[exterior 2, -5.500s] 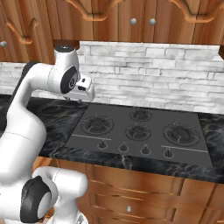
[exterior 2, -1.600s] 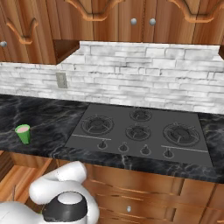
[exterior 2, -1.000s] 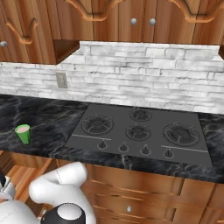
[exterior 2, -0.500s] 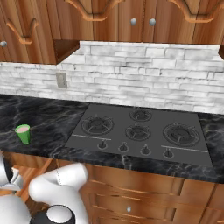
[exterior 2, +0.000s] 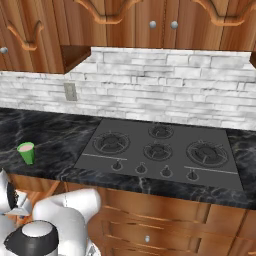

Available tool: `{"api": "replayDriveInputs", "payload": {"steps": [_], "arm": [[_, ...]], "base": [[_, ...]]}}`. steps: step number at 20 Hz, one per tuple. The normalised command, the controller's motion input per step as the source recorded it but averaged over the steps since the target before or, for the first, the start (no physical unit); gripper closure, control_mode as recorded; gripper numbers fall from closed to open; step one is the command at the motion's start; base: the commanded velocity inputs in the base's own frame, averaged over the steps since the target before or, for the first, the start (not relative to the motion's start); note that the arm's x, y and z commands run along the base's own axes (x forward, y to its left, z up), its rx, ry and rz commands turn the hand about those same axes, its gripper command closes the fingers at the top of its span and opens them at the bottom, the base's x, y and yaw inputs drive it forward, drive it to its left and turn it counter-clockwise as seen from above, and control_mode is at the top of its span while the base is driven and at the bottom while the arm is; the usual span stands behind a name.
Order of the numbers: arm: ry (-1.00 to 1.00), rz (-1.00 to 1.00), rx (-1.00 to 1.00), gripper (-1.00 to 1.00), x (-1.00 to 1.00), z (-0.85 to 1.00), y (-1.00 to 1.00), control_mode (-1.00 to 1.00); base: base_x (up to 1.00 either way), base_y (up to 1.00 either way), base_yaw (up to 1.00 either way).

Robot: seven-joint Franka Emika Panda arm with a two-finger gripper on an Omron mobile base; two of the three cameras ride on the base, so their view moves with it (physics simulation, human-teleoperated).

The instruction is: Pick up the straw from the left drawer and put it inside the smoothie cup.

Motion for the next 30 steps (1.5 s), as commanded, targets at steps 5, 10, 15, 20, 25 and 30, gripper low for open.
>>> {"api": "replayDriveInputs", "payload": {"steps": [5, 10, 15, 20, 25, 30], "arm": [[0.00, 0.02, 0.00, -1.00, 0.30, -0.30, 0.32, -1.00], [0.00, 0.05, -0.01, -1.00, 0.15, -0.41, 0.43, -1.00], [0.00, 0.07, -0.01, -1.00, 0.18, -0.45, 0.23, -1.00], [0.00, 0.07, -0.01, -1.00, 0.23, -0.42, 0.14, -1.00], [0.02, 0.04, -0.04, -1.00, 0.22, -0.42, 0.39, -1.00], [0.02, 0.04, -0.03, -1.00, 0.12, -0.46, 0.32, -1.00]], "base": [[0.00, 0.00, 0.00], [0.00, 0.00, 0.00], [0.00, 0.00, 0.00], [0.00, 0.00, 0.00], [0.00, 0.00, 0.00], [0.00, 0.00, 0.00]]}}
